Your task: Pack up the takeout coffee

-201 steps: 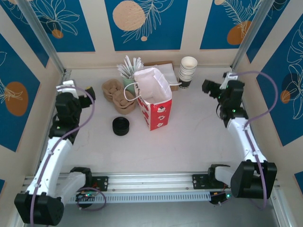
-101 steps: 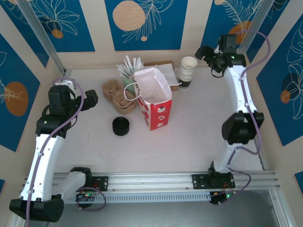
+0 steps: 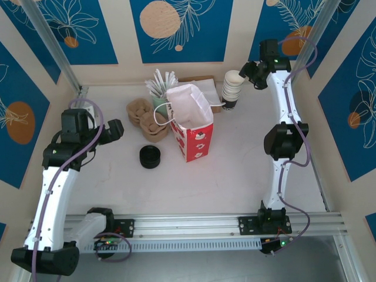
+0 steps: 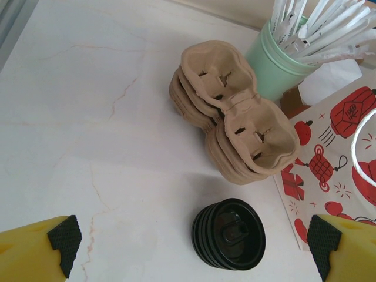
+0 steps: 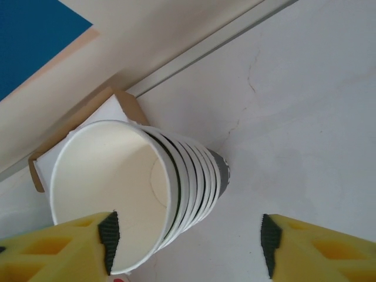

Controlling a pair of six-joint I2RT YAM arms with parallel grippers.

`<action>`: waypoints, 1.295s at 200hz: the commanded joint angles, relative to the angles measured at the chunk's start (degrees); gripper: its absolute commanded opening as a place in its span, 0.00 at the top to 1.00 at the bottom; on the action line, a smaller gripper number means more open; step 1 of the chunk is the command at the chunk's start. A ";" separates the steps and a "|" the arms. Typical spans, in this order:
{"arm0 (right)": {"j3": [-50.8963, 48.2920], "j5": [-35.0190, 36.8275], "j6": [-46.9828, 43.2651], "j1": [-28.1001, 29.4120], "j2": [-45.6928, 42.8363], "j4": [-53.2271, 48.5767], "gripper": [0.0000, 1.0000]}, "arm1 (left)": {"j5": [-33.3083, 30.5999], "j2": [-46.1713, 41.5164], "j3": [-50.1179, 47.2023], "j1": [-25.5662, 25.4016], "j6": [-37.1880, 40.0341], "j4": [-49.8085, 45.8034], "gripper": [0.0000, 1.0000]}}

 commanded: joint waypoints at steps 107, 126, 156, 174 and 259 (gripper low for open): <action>3.23 -2.87 -0.65 0.69 4.13 0.31 0.71 | 1.14 -0.36 0.02 -0.37 0.07 -1.83 0.00; 3.61 -2.88 -0.61 0.83 4.31 0.35 0.72 | 1.15 -0.42 -0.02 -0.39 0.21 -1.87 0.00; 4.03 -3.30 -0.67 0.85 4.76 0.57 0.77 | 1.05 -0.48 -0.14 -0.37 0.32 -2.09 0.00; 4.30 -3.32 -0.62 0.85 4.84 0.71 0.81 | 0.88 -0.60 -0.40 -0.33 0.30 -2.09 0.00; 6.79 -3.11 -1.00 0.94 5.15 0.82 0.94 | 0.65 -1.52 -0.57 -0.29 0.36 -2.82 0.00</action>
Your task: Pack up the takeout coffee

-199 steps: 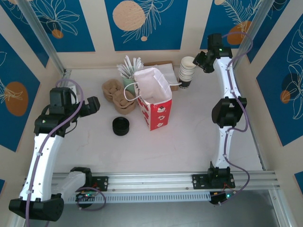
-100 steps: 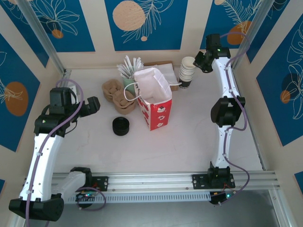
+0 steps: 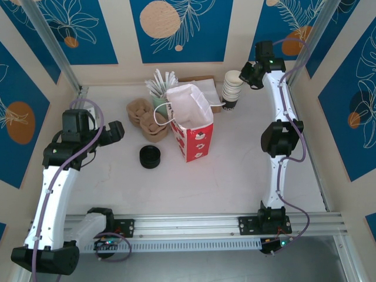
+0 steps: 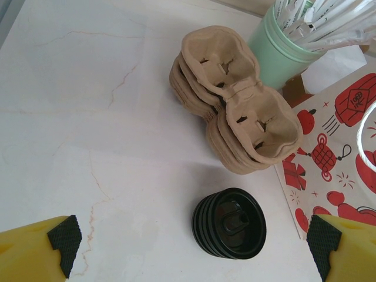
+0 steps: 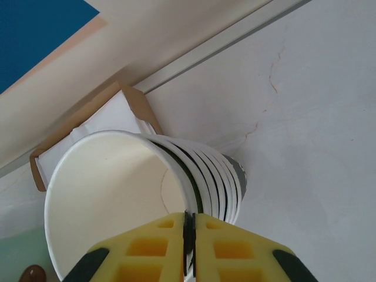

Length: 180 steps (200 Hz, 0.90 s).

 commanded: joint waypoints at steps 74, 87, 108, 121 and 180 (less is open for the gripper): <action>8.82 -2.22 -1.83 0.24 -4.78 -1.75 1.00 | -0.98 -3.29 -0.05 -0.37 0.97 -2.72 0.00; 8.74 -2.48 -2.15 0.28 -7.52 -1.84 1.00 | -0.50 -3.21 0.28 -0.38 1.05 -2.72 0.00; 8.32 -2.58 -2.86 0.28 -11.91 -2.52 1.00 | 2.13 -3.69 0.36 -0.39 1.82 -1.66 0.00; 7.00 -2.86 -3.09 0.20 -15.26 -3.10 1.00 | 4.83 -4.56 0.09 -0.42 2.97 -0.26 0.00; -15.07 -3.94 -3.10 -0.20 -35.38 -2.37 1.00 | 12.73 -7.30 -2.13 -0.45 2.11 5.20 0.01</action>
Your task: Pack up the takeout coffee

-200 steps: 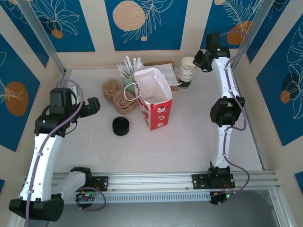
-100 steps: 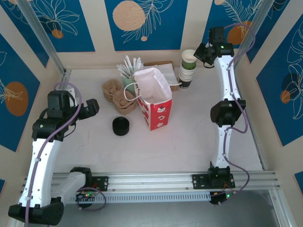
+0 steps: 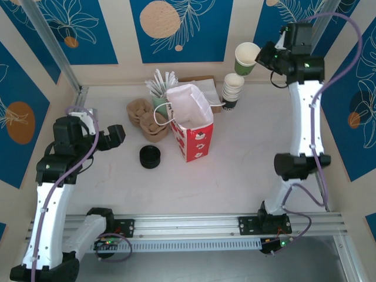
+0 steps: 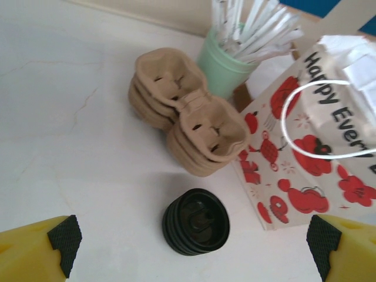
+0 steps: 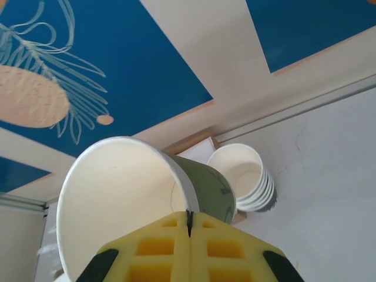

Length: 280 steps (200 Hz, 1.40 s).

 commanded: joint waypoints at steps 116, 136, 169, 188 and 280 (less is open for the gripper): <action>-75.48 -6.53 4.43 2.01 -50.53 13.37 1.00 | 3.69 -1.22 -20.07 -8.79 -10.91 15.91 0.07; -82.75 -7.13 5.96 5.03 -55.06 15.67 1.00 | 1.46 -2.12 -25.19 -12.75 -13.62 20.25 0.07; -93.44 -6.17 8.34 12.94 -61.40 21.40 1.00 | -4.45 -3.03 -32.43 -17.58 -17.73 25.15 0.08; -98.15 -6.43 9.08 18.40 -64.74 24.84 1.00 | -7.32 -2.31 -33.41 -19.37 -19.47 23.67 0.09; -107.35 -1.98 12.59 33.15 -68.27 32.70 1.00 | -15.25 1.88 -30.45 -21.15 -20.61 17.23 0.08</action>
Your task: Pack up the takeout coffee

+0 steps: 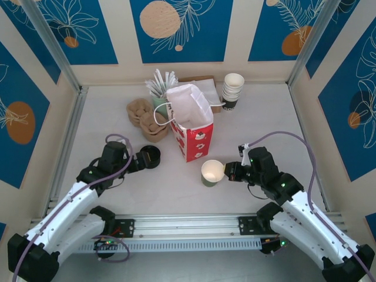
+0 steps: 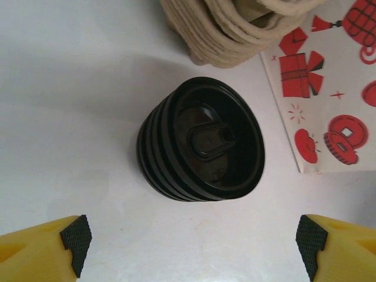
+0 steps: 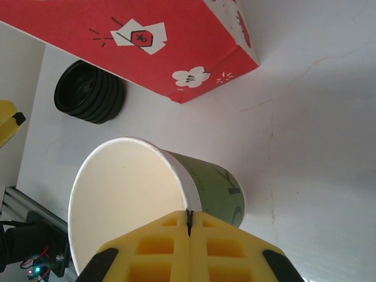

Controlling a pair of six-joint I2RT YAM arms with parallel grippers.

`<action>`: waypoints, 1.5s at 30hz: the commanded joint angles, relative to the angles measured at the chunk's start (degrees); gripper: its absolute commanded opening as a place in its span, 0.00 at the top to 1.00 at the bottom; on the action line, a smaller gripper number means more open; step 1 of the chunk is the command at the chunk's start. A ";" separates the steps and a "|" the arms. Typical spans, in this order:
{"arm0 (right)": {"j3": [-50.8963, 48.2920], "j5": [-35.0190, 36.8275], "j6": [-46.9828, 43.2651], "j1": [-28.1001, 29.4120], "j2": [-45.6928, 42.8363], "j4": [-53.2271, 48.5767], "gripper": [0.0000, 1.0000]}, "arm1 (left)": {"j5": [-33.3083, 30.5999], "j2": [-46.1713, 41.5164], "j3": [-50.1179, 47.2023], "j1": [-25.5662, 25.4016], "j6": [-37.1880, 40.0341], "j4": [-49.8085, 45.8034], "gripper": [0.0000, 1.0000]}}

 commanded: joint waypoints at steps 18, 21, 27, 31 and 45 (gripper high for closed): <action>-6.18 10.98 9.23 10.48 3.15 7.55 1.00 | -5.76 17.62 10.15 -3.06 -1.76 -3.18 0.24; -6.33 12.02 10.06 11.44 4.19 8.54 1.00 | -6.80 19.37 11.34 -3.43 -1.66 -3.61 0.26; -5.76 13.08 10.76 12.53 6.96 10.26 1.00 | -8.89 22.68 13.42 -3.73 -1.05 -4.70 0.44; -5.18 13.36 11.21 13.16 8.71 11.42 1.00 | -9.69 23.93 14.34 -3.73 -0.71 -5.26 0.53; -2.43 13.62 11.50 14.18 10.16 9.71 0.53 | -11.28 27.97 16.34 -4.41 -0.35 -6.96 0.64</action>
